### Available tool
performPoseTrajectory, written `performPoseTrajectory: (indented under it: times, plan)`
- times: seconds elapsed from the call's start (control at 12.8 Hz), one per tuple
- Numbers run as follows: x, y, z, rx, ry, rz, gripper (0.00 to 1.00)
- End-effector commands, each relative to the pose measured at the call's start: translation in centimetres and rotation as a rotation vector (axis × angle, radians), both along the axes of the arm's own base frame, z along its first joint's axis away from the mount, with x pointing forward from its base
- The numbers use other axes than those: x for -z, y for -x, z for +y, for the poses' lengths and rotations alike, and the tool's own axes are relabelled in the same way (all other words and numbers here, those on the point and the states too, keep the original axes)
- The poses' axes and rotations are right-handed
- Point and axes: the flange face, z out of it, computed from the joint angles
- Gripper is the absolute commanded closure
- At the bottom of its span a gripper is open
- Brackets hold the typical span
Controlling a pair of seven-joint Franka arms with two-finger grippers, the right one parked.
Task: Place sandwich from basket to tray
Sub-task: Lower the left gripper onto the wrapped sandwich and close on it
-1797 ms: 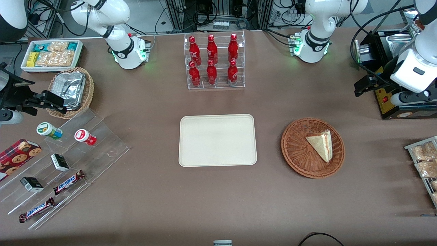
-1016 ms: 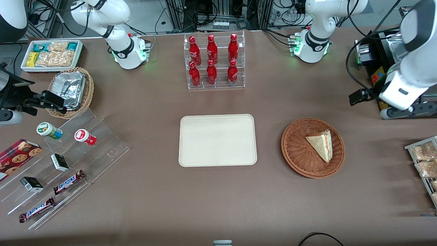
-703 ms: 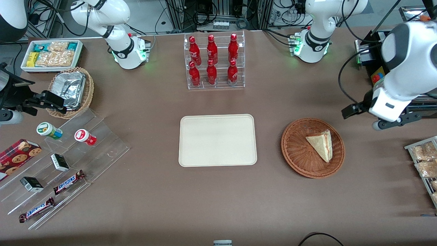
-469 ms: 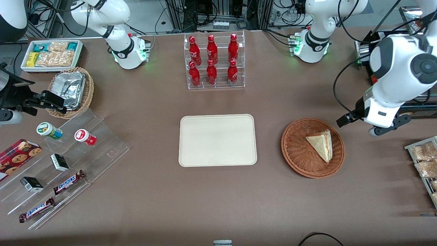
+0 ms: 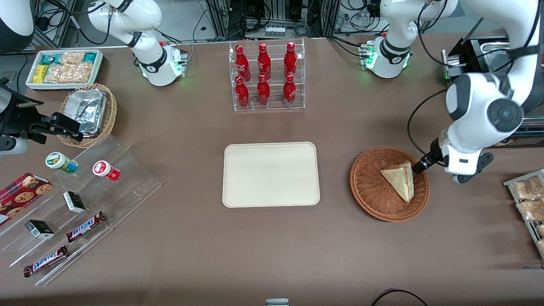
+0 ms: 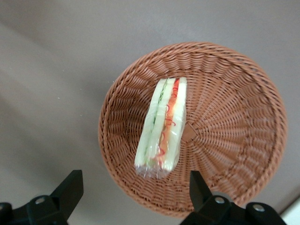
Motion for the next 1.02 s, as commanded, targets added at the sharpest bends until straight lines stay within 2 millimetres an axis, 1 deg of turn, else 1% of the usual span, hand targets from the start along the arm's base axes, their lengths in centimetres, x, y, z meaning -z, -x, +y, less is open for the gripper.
performPoseTrajectory:
  times: [0.0, 0.16, 0.47, 0.62, 0.7, 0.78, 0.86, 0.94]
  plan:
    - [3.0, -0.8, -0.4, -0.062, -0.015, 0.004, 0.0]
    - [4.6, -0.7, -0.6, -0.06, -0.016, 0.027, 0.0]
    - [6.8, 0.0, -0.9, -0.063, -0.004, 0.017, 0.0]
    - [8.5, 0.7, -1.0, -0.083, 0.002, -0.006, 0.03]
    - [9.1, 0.9, -1.1, -0.108, 0.002, -0.02, 0.11]
    - [9.4, 1.1, -1.6, -0.13, 0.004, -0.028, 0.24]
    - [9.6, 1.2, -1.8, -0.158, 0.002, -0.027, 0.48]
    - [9.6, 1.2, -1.9, -0.167, 0.002, -0.025, 0.7]
